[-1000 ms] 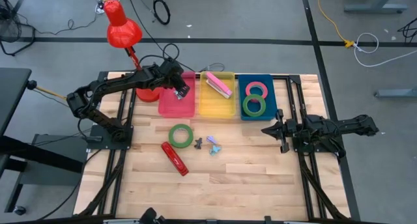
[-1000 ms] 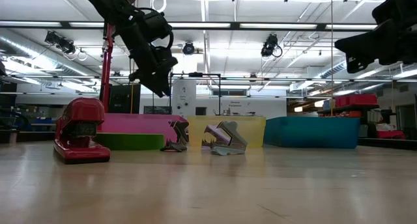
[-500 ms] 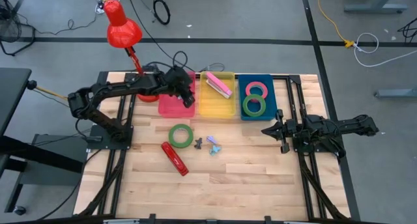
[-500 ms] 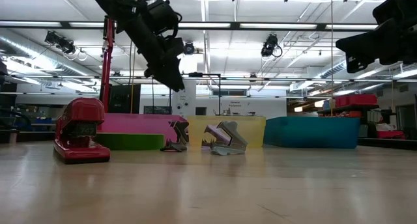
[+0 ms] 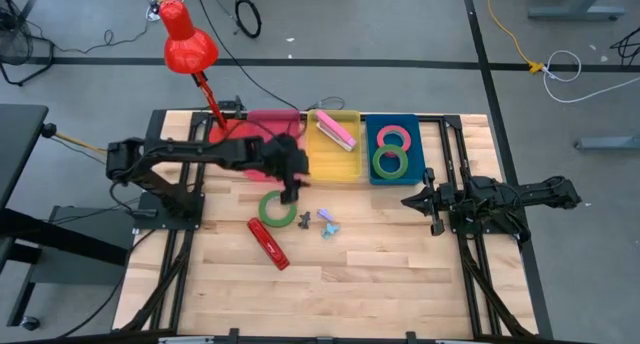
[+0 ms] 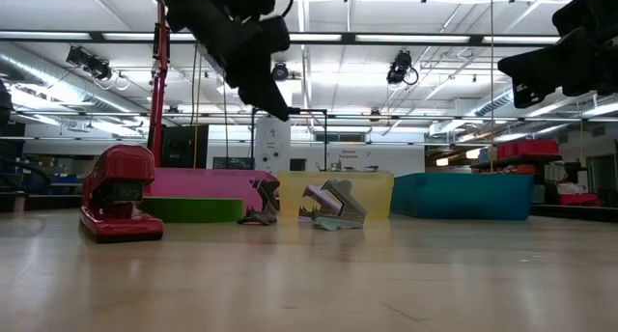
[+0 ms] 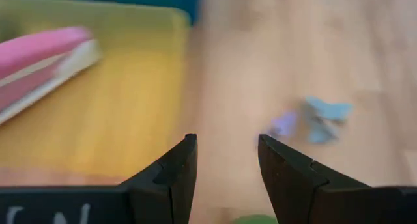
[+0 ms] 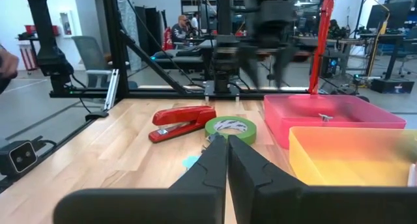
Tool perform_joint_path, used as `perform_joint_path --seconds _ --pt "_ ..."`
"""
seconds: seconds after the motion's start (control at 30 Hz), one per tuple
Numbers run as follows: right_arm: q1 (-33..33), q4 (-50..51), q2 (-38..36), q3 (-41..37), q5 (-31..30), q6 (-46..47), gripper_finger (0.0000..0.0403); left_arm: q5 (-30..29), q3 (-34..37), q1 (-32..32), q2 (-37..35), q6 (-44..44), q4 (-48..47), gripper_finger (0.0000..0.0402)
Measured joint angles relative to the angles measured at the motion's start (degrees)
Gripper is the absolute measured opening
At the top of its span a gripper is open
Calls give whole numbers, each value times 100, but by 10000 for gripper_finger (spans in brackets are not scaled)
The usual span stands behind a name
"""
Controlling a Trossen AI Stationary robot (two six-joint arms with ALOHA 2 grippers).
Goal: Pick and place Stapler, Stapler remover, tape
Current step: Put the red stapler into the yellow bin
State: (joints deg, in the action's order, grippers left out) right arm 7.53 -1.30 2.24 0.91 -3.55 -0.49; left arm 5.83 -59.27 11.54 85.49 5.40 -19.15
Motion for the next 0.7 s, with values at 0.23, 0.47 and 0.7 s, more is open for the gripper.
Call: perform_joint_path --seconds 0.23,0.47,0.7 --pt "0 1 0 0 -2 -1 17 43 0 -796 0 181 -40 167" --pt "0 2 0 0 -2 -2 17 -17 0 -1495 0 101 -321 167" --pt "0 2 -2 0 -4 -4 17 -574 0 -1899 0 136 -865 167"
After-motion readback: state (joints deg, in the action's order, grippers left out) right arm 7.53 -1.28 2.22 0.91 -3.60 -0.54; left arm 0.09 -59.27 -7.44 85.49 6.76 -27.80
